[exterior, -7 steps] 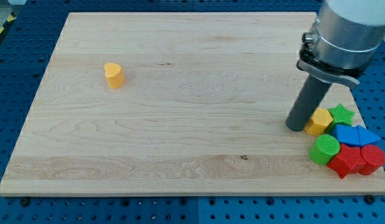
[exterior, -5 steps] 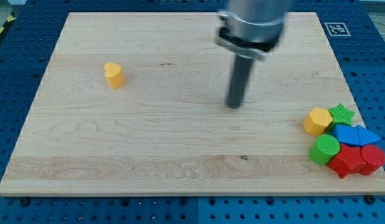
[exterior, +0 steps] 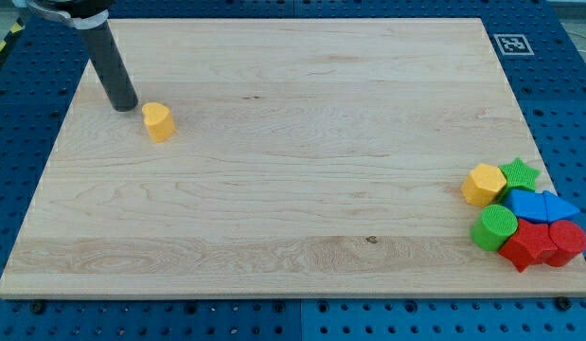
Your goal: Move the yellow heart into the group of blocks to the bottom right
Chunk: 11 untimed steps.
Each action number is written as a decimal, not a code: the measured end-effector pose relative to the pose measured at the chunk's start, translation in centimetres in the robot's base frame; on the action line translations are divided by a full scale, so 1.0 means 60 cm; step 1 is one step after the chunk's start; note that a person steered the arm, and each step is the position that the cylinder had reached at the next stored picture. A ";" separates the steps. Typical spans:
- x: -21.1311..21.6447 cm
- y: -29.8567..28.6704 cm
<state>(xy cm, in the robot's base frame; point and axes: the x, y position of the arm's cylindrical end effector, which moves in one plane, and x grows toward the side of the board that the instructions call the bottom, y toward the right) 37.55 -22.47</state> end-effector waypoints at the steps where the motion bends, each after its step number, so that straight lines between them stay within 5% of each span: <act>1: 0.024 0.000; 5: 0.036 0.192; 11: 0.327 0.175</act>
<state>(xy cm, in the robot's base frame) 57.16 -11.99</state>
